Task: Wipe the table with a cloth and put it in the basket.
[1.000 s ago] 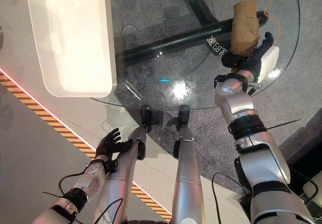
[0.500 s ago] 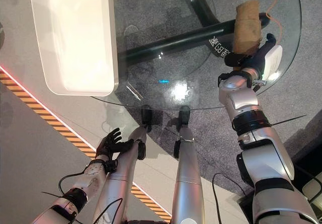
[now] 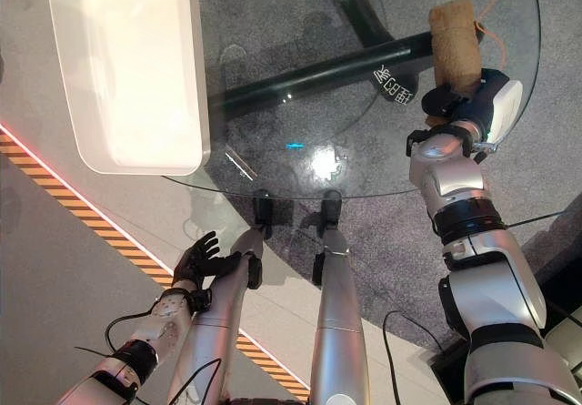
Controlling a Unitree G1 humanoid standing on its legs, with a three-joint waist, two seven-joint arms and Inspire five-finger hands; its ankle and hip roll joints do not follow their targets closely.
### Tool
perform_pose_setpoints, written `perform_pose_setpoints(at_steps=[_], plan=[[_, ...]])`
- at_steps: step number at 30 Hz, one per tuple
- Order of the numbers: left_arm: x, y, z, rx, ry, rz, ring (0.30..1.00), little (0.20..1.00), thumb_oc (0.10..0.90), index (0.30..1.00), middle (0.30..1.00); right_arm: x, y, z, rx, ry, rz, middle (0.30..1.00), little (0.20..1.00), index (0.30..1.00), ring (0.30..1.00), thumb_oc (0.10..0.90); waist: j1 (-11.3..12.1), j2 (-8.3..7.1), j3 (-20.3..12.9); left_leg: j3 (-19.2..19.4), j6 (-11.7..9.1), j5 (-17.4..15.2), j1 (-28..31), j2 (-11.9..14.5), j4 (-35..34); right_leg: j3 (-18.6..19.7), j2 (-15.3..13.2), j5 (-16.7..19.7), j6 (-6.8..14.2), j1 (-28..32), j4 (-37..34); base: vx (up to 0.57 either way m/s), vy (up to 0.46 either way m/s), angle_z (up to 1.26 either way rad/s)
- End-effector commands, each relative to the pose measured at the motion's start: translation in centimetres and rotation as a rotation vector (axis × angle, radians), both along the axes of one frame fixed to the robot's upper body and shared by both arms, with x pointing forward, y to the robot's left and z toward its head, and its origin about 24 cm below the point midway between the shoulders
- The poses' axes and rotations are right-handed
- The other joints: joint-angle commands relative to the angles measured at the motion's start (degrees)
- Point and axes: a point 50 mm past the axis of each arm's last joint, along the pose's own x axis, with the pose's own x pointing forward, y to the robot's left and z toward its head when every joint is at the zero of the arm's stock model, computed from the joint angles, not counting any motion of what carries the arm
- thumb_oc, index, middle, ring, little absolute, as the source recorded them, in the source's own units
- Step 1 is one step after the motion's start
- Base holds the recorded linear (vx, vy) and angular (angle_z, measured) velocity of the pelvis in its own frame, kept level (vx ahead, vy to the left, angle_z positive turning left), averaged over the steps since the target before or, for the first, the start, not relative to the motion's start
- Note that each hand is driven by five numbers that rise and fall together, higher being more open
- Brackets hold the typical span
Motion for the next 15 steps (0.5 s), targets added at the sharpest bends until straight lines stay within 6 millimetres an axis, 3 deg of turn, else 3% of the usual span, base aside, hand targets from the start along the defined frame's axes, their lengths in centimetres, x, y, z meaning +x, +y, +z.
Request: perform_pose_setpoints(at_steps=[1, 6, 9, 15], plan=[[-4.9, -0.2, -3.6, -0.016, 0.143, 0.015, 0.900, 0.900, 0.800, 0.900, 0.900, -0.2, 1.4, -1.9, -0.025, 0.027, 0.090, 0.300, 0.200, 0.300, 0.300, 0.100, 0.6, 3.15, -1.2, -2.8, -0.4, -6.0, 0.4, -3.1, 2.7, -0.4, 4.0, 0.9, 0.3, -0.4, -2.1, 0.00, 0.000, 0.00], [-5.3, -0.4, -3.7, -0.019, 0.148, 0.021, 0.900, 0.900, 0.800, 0.900, 0.900, -0.8, 2.2, 0.1, -0.095, -0.071, 0.074, 0.300, 0.200, 0.300, 0.300, 0.100, 0.5, 3.04, -1.2, -2.9, -0.3, -6.1, 0.8, -3.3, 2.5, -0.2, 3.9, 1.0, 0.6, 0.0, -2.4, 0.01, 0.035, 0.00], [-5.3, -0.5, -3.6, -0.023, 0.150, 0.027, 0.900, 0.900, 0.800, 0.900, 0.900, -1.6, 3.6, 2.5, -0.171, -0.176, 0.086, 0.300, 0.200, 0.300, 0.300, 0.100, 0.3, 3.06, -1.2, -2.8, -0.1, -6.3, 0.7, -3.4, 2.6, 0.1, 3.8, 1.0, 0.9, -0.2, -2.4, 0.02, 0.056, 0.01], [-5.3, -0.7, -3.4, -0.032, 0.144, 0.026, 0.900, 0.900, 0.800, 0.900, 0.900, -2.2, 5.5, 4.7, -0.284, -0.229, 0.126, 0.300, 0.200, 0.300, 0.300, 0.100, 0.5, 3.40, -1.2, -2.8, 0.2, -6.2, 0.6, -3.8, 2.5, 0.2, 3.6, 1.1, 0.9, -0.4, -2.7, 0.02, 0.045, 0.01]])
